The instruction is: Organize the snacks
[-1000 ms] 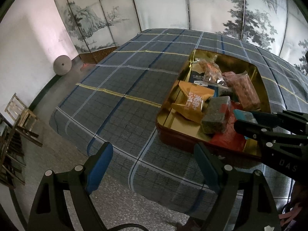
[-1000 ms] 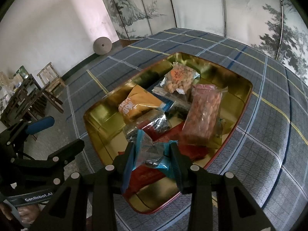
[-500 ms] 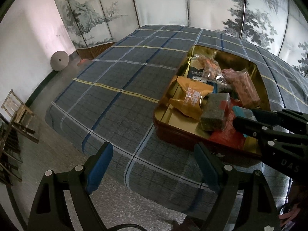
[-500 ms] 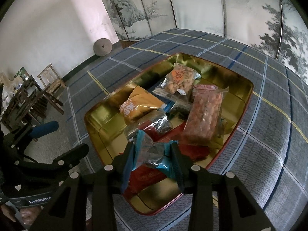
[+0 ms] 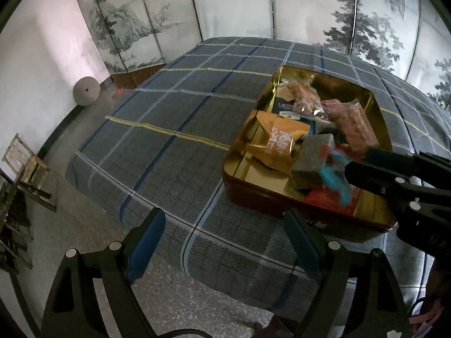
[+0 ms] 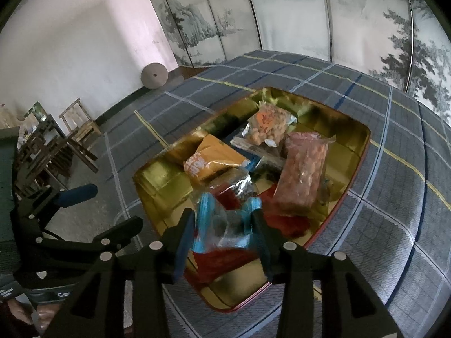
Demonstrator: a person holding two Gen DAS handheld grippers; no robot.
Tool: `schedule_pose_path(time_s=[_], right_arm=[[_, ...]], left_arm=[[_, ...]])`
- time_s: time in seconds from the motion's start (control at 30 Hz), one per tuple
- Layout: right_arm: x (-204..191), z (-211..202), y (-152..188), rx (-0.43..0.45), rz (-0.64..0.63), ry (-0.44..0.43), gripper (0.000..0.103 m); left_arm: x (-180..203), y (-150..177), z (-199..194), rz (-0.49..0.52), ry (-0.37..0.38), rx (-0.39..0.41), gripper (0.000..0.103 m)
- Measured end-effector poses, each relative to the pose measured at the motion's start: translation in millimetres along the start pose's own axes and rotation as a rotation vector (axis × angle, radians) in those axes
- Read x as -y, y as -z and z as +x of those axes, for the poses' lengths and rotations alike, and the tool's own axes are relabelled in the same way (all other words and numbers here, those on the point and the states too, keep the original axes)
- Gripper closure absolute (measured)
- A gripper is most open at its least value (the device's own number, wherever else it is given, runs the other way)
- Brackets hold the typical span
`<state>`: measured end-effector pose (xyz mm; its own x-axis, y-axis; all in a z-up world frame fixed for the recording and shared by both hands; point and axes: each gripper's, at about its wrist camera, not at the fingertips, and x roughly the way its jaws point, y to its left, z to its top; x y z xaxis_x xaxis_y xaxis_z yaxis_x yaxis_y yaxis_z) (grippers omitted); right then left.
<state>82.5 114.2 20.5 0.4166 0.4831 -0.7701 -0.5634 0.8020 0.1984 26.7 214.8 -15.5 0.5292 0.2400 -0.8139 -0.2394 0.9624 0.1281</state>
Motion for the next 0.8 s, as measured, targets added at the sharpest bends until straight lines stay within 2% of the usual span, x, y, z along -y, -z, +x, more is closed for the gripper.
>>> schedule_pose_path(time_s=[0.2,0.37,0.53,0.67,0.8], right_arm=[[0.2,-14.1,-2.2,0.039,0.008,-0.010,0.060],[-8.5,-41.6,-0.3,0.113,-0.011,0.007,0.059],[-19.3,-74.0,7.7,0.193,-0.039,0.049,0.053],[-22.2,-99.4,13.0,0.241,-0.037,0.052,0.050],[-26.0,-129.4,18.4,0.298,-0.035,0.054,0.049]], left_arm=[[5.0,-0.6,-11.6,0.013,0.001,0.028,0.020],[2.5,-2.6,-27.5,-0.010,0.011,0.066,0.020],[-0.5,-2.8,-60.5,-0.037,0.014,0.169,0.020],[-3.8,-2.2,-103.2,-0.065,0.057,0.282,0.019],[-9.2,-2.9,-153.5,-0.093,0.092,0.398,0.001]])
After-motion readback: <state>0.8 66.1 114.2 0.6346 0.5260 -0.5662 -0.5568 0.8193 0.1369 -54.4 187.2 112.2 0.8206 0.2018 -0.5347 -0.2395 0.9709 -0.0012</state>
